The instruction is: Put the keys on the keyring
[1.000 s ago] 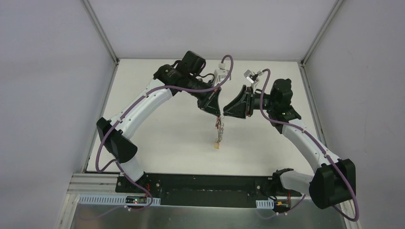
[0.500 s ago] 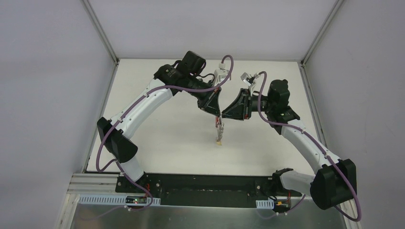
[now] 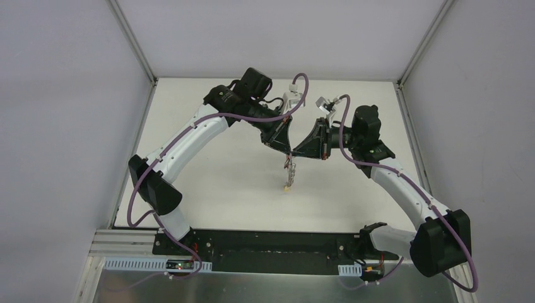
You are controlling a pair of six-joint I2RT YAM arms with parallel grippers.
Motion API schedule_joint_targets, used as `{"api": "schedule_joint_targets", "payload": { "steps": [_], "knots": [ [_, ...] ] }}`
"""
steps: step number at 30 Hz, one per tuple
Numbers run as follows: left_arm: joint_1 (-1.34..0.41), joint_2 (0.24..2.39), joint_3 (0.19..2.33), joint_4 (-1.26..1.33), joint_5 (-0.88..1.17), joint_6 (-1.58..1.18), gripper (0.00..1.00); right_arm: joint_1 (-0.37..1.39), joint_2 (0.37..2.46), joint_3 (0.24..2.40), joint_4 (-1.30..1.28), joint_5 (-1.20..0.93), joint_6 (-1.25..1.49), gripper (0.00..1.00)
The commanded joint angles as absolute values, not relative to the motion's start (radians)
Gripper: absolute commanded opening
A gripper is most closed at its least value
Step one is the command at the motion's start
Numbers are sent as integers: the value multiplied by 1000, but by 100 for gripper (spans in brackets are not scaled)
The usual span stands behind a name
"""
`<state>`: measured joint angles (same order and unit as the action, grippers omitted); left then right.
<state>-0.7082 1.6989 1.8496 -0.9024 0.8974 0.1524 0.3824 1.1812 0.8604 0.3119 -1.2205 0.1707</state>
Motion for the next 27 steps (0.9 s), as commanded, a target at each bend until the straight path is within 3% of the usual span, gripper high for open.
{"api": "schedule_joint_targets", "payload": {
  "steps": [1, 8, 12, 17, 27],
  "knots": [
    [-723, 1701, 1886, -904, 918, 178, 0, 388, 1184, 914, 333, -1237, 152, 0],
    [-717, 1689, 1877, -907, 911, 193, 0, 378, 1170, 923, 335, -1219, 154, 0],
    [-700, 1645, 1822, -818, 924, 136, 19, 367, 1165, 919, 385, -1216, 204, 0],
    [-669, 1586, 1714, -657, 965, 25, 35, 347, 1169, 909, 510, -1216, 324, 0],
    [-659, 1567, 1660, -543, 988, -64, 37, 322, 1178, 874, 663, -1219, 455, 0]
  ]
}}
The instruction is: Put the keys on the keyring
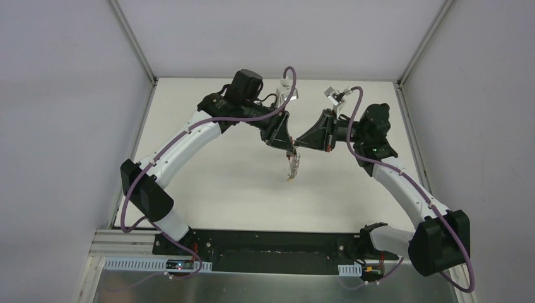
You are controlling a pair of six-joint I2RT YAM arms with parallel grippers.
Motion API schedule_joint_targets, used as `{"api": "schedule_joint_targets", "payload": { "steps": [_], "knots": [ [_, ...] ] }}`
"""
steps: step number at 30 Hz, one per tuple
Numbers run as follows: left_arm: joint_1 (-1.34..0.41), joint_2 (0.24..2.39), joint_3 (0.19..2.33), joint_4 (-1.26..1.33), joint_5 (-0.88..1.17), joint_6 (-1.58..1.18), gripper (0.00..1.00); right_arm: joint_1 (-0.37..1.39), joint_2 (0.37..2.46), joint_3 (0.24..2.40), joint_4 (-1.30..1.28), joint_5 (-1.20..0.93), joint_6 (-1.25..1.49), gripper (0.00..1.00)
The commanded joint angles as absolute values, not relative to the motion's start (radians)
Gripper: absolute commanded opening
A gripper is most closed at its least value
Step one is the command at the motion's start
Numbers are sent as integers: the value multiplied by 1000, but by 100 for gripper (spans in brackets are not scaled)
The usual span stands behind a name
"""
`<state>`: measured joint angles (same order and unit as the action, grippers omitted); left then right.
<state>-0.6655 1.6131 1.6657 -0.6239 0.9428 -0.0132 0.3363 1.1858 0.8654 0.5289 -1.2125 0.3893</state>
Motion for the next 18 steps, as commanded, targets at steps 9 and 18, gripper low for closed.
{"api": "schedule_joint_targets", "payload": {
  "steps": [9, 18],
  "knots": [
    [-633, 1567, 1655, -506, 1011, -100, 29, 314, 1180, 862, 666, -1226, 459, 0],
    [-631, 1575, 1654, -478, 1040, -123, 18, 309, 1187, 857, 678, -1223, 463, 0]
  ]
}}
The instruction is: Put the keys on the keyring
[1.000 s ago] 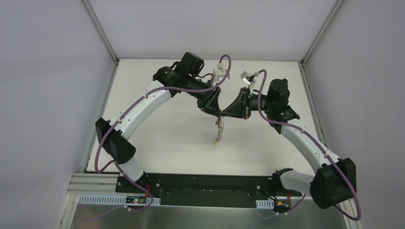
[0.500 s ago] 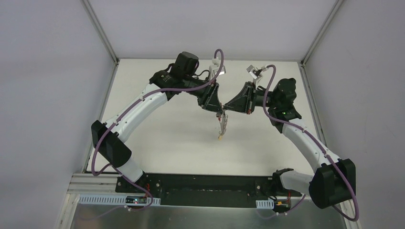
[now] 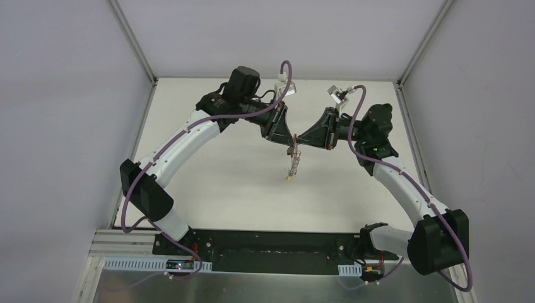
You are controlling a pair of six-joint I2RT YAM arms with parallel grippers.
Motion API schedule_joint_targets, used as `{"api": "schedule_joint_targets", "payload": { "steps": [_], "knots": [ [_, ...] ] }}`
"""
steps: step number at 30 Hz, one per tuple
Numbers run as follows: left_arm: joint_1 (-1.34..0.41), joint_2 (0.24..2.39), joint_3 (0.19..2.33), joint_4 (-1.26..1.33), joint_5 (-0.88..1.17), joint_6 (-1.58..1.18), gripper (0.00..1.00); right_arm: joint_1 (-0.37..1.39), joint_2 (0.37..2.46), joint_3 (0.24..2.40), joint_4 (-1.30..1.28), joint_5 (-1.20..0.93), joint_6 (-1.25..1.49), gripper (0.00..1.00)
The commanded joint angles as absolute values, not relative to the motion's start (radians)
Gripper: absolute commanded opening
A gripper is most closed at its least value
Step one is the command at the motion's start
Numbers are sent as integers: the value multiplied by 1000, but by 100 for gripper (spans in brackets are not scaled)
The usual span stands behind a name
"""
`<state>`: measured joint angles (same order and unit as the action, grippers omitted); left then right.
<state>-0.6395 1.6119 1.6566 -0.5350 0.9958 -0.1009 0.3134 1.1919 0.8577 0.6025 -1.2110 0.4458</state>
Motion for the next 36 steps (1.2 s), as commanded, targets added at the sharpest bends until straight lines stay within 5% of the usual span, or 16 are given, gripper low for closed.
{"api": "schedule_joint_targets", "payload": {
  "steps": [1, 7, 16, 25, 36],
  "knots": [
    [-630, 1578, 1655, -472, 1046, -131, 17, 309, 1189, 855, 680, -1223, 463, 0],
    [-631, 1594, 1666, -463, 1068, -147, 1, 306, 1190, 853, 683, -1216, 463, 0],
    [-633, 1602, 1726, -618, 1028, -44, 0, 297, 1186, 843, 677, -1207, 439, 0],
    [-693, 1648, 1882, -1001, 809, 241, 0, 300, 1149, 896, 394, -1212, 196, 42],
    [-729, 1715, 1968, -1077, 759, 147, 0, 350, 1161, 899, 372, -1227, 164, 46]
  ]
}}
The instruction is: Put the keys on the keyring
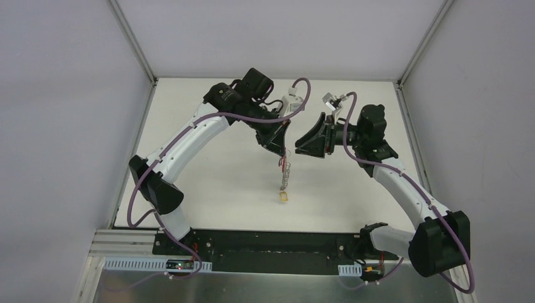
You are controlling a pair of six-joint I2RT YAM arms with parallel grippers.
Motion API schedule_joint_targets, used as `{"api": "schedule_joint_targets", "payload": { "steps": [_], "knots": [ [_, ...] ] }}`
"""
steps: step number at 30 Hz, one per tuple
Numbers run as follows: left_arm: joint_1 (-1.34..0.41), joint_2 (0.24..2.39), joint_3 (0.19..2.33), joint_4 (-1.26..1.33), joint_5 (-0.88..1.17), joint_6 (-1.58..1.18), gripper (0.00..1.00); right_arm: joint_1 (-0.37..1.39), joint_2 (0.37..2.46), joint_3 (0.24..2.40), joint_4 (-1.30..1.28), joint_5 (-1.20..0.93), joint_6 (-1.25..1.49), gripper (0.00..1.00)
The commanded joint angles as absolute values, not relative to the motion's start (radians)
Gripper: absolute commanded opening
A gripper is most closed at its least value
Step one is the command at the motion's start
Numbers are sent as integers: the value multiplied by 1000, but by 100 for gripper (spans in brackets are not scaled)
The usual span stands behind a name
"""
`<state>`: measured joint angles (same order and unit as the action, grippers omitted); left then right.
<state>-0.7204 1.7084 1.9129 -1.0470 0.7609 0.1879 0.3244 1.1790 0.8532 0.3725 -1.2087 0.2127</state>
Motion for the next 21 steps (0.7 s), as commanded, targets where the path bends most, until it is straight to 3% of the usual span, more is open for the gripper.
{"api": "schedule_joint_targets", "payload": {
  "steps": [1, 17, 21],
  "knots": [
    [-730, 1720, 1969, -1070, 767, 131, 0, 357, 1163, 898, 372, -1230, 162, 46],
    [-743, 1743, 1963, -1035, 851, 86, 0, 402, 1199, 906, 352, -1209, 137, 33],
    [-744, 1741, 1959, -1032, 852, 86, 0, 405, 1206, 911, 350, -1214, 137, 23]
  ]
}}
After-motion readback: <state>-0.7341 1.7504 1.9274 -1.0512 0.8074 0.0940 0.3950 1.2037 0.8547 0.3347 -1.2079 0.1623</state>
